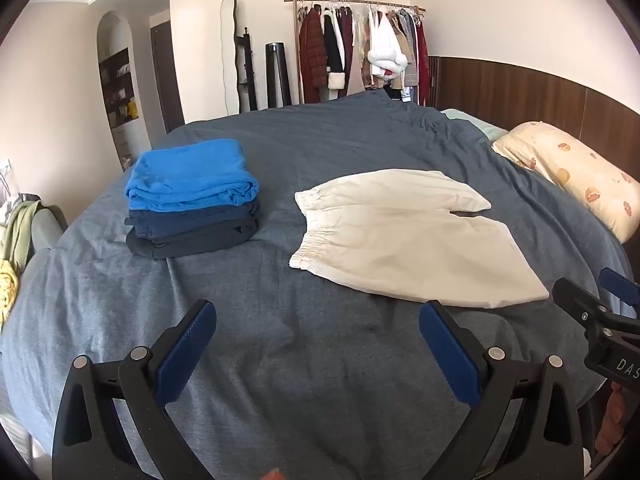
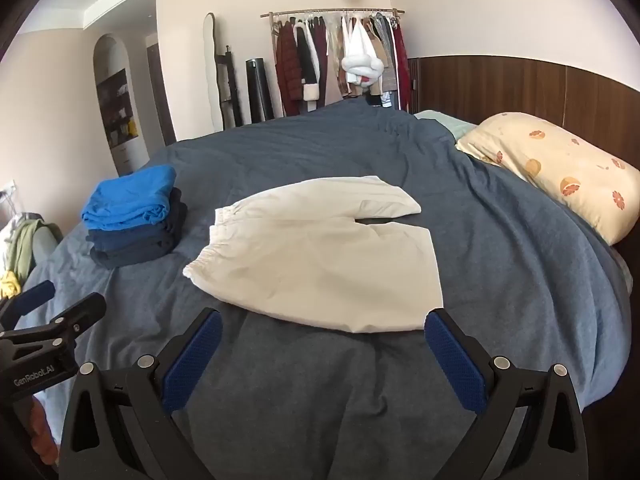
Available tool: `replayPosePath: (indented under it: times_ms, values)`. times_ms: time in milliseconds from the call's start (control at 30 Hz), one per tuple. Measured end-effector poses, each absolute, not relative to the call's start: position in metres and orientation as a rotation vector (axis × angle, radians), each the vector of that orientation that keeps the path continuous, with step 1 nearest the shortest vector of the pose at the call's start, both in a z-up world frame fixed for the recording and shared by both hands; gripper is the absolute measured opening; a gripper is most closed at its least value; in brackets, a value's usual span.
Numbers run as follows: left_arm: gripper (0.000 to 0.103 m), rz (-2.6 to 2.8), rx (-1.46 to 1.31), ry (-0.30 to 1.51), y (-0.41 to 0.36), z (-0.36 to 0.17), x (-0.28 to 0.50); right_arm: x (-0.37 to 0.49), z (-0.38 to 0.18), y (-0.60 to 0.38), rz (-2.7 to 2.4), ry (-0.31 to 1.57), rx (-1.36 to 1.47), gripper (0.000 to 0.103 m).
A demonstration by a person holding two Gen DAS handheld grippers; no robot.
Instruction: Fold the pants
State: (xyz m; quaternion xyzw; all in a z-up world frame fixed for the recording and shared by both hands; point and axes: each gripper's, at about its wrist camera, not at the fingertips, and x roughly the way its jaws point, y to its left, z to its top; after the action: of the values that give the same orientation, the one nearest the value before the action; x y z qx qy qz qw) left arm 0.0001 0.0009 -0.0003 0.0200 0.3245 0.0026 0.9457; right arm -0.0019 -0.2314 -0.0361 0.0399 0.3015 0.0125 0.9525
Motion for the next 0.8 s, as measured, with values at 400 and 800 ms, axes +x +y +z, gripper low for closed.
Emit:
replayPosePath:
  times_ms: [400,800]
  values:
    - [0.103,-0.024,0.024,0.625,-0.001,0.016,-0.004,0.000,-0.025,-0.232,0.034,0.609,0.082,0.102]
    - [0.103,-0.018,0.035,0.588,-0.001,0.025,-0.011,-0.004,-0.025,-0.230,0.042,0.587,0.076,0.102]
